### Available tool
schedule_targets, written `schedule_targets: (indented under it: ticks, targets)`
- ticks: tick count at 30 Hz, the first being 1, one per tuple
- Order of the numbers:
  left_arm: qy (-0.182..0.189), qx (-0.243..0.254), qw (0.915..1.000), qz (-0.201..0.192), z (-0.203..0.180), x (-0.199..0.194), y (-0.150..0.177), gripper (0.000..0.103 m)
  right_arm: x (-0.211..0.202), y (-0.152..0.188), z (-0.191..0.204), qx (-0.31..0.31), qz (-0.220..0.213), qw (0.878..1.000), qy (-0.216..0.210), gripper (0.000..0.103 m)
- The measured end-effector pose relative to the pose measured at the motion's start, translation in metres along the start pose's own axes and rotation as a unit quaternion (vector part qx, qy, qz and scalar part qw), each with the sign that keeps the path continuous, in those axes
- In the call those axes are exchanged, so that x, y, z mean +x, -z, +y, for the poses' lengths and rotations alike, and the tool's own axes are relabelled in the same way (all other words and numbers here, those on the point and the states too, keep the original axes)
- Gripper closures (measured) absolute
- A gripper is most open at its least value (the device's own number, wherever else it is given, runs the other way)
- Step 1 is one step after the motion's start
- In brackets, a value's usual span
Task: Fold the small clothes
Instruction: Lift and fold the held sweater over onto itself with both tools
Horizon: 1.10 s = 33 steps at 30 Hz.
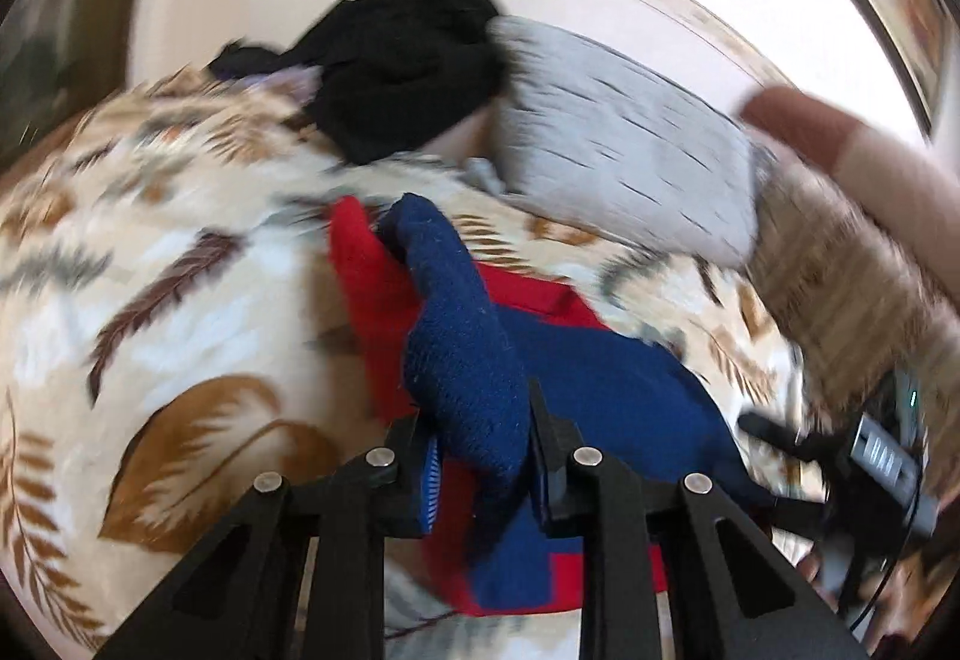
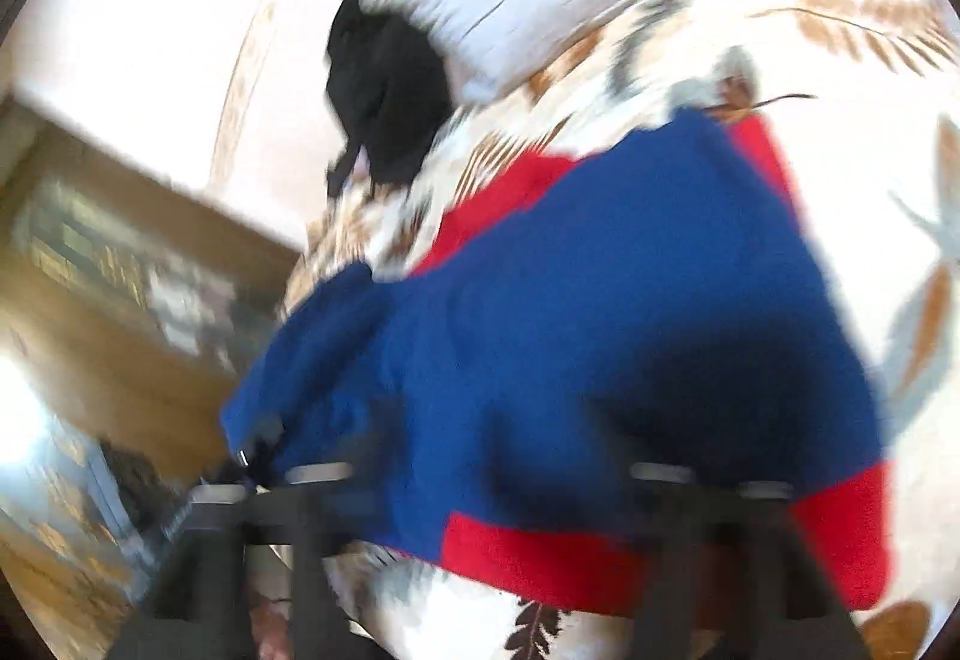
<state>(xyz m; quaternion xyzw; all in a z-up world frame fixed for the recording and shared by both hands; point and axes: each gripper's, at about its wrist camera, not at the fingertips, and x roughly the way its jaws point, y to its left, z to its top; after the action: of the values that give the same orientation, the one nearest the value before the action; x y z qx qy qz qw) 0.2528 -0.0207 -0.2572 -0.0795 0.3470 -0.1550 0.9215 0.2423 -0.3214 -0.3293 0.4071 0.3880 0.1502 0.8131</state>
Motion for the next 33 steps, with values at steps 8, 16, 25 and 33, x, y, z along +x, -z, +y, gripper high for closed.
schedule_targets:
  ticks: [8,16,25,33]
  targets:
    - [0.028,0.104,0.9934,0.041,-0.078,0.028,0.018,0.079,-0.017,-0.046,-0.028,0.079,0.024,0.991,-0.102,0.019]
    - [0.026,0.135,0.9880,0.072,-0.091,0.042,0.043,0.079,0.073,-0.087,-0.047,0.139,0.167,0.971,-0.099,0.019]
    - [0.021,0.164,0.9838,0.069,-0.093,0.035,0.050,0.079,0.127,-0.121,0.002,0.075,0.184,0.976,-0.093,0.019]
    - [0.033,0.170,0.9828,0.065,-0.087,0.025,0.049,0.079,0.161,-0.121,0.025,-0.027,0.194,0.980,-0.030,0.073]
